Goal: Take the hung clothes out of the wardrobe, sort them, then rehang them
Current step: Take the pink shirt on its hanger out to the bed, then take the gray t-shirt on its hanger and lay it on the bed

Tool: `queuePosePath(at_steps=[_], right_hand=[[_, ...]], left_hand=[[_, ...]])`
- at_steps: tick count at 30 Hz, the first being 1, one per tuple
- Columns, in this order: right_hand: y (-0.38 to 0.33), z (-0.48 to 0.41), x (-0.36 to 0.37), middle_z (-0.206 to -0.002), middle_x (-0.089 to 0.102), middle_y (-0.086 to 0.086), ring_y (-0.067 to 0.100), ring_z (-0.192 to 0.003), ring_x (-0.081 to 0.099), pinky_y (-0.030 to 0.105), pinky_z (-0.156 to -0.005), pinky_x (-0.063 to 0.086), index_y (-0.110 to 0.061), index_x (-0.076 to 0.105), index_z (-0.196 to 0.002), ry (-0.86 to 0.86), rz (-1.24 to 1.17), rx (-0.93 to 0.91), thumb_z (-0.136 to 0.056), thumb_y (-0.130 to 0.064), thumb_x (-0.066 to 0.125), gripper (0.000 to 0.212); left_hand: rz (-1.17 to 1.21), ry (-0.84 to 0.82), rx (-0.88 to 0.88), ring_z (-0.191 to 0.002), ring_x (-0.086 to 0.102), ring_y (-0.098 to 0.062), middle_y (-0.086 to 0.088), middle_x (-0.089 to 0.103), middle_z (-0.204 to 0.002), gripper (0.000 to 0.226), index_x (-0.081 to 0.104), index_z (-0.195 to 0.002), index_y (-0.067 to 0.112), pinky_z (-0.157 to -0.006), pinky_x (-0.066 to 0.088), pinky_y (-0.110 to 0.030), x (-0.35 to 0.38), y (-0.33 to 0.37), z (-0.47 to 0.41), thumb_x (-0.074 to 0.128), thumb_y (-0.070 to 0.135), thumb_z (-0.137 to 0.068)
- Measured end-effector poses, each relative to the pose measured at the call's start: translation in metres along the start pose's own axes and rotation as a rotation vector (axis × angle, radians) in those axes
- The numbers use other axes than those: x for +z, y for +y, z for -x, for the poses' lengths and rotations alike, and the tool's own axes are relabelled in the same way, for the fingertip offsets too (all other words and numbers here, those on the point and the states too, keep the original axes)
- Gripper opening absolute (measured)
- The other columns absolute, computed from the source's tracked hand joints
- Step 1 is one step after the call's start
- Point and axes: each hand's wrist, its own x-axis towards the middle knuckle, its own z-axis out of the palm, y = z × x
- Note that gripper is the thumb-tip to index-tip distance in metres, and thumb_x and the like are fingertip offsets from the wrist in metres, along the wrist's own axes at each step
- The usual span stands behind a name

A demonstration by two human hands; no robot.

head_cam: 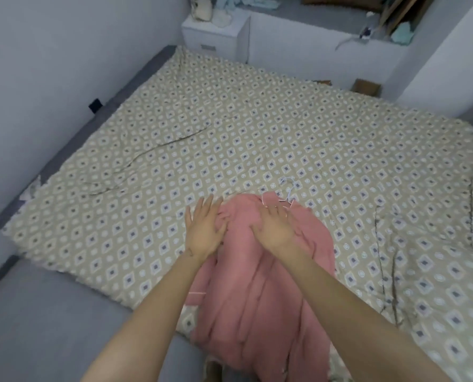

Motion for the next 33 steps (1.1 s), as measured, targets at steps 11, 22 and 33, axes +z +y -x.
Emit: queuePosePath(at_steps=[11, 22, 33], right_hand=[[-0.182, 0.106, 0.004, -0.159, 0.026, 0.005, 0.027, -0.145, 0.023, 0.049, -0.117, 0.019, -0.029, 0.015, -0.156, -0.072, 0.147, -0.546, -0.096, -0.05, 0.047, 0.071], [-0.345, 0.276, 0.074, -0.157, 0.03, 0.005, 0.028, -0.143, 0.025, 0.047, -0.117, 0.02, -0.028, 0.015, -0.156, -0.165, 0.334, -1.059, -0.094, -0.051, 0.049, 0.074], [-0.429, 0.524, 0.164, -0.157, 0.029, 0.006, 0.03, -0.142, 0.028, 0.042, -0.114, 0.025, -0.026, 0.013, -0.156, -0.317, 0.391, -1.436, -0.099, -0.049, 0.044, 0.068]], left_hand=[[-0.021, 0.277, -0.502, -0.151, 0.015, -0.022, 0.0, 0.025, -0.162, 0.081, 0.029, -0.154, 0.028, -0.119, -0.001, -0.051, -0.086, -0.086, 0.224, 0.015, 0.067, -0.085], [0.003, 0.536, -1.003, -0.151, 0.015, -0.022, 0.001, 0.025, -0.162, 0.083, 0.027, -0.154, 0.031, -0.119, 0.001, -0.053, -0.113, -0.15, 0.477, 0.011, 0.067, -0.081], [-0.003, 0.694, -1.382, -0.152, 0.012, -0.021, 0.002, 0.021, -0.164, 0.064, 0.026, -0.155, 0.031, -0.119, -0.003, -0.053, -0.101, -0.153, 0.765, 0.035, 0.056, -0.096]])
